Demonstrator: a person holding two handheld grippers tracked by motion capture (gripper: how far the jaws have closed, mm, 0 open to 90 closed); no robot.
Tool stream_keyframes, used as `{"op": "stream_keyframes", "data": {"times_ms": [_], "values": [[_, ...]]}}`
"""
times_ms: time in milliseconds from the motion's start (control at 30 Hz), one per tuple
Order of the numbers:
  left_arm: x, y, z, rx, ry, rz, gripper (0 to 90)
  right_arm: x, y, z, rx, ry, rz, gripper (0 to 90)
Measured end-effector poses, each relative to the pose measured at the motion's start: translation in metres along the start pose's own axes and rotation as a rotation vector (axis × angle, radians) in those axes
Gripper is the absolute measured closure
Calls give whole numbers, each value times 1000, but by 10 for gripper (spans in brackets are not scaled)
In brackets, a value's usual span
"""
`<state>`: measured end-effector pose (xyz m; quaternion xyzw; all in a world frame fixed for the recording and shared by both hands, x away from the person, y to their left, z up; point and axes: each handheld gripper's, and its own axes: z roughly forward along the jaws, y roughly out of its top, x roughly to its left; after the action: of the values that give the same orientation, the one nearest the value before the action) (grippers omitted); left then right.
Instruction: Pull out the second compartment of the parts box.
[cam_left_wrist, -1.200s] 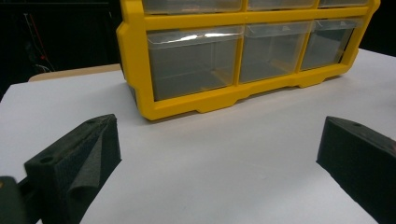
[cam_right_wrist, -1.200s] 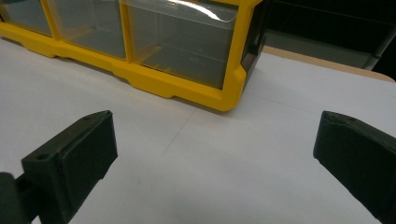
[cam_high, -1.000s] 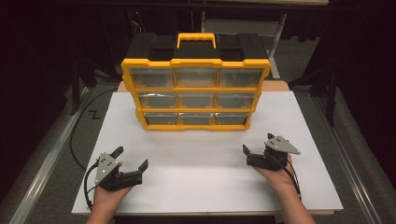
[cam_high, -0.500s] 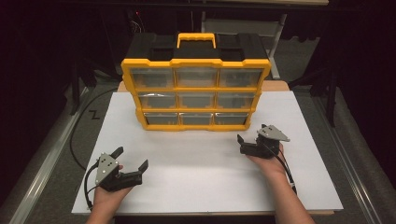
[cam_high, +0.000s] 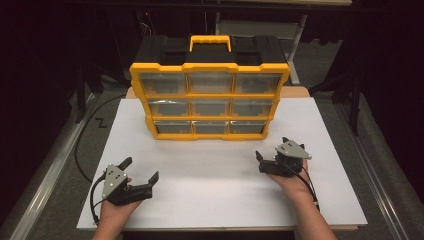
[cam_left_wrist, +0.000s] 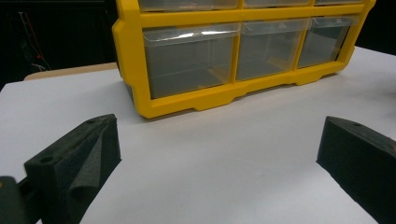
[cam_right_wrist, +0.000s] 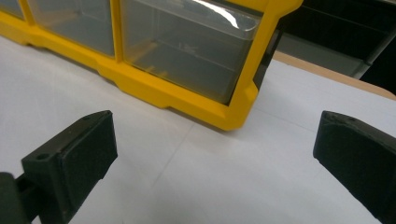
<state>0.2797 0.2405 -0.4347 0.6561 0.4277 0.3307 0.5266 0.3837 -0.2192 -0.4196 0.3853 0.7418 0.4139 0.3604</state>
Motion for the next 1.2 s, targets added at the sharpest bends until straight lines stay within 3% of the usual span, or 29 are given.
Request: {"op": "stream_keyframes", "data": {"times_ms": [167,467,633,900,1200], "values": [[0,0,1,1,0,0,4,-4,-3,-5,6,-15,-14,11],[0,0,2,3,-2,-3,4,-4,-9,-3,43,-39,-79,11],[1,0,1,0,0,-3,4,0,-11,0,74,-68,-169,11],[1,1,-1,-12,1,1,4,8,-13,1,104,-79,-256,12],[2,1,-2,-20,9,-6,4,10,-12,1,111,-91,-304,11]]}}
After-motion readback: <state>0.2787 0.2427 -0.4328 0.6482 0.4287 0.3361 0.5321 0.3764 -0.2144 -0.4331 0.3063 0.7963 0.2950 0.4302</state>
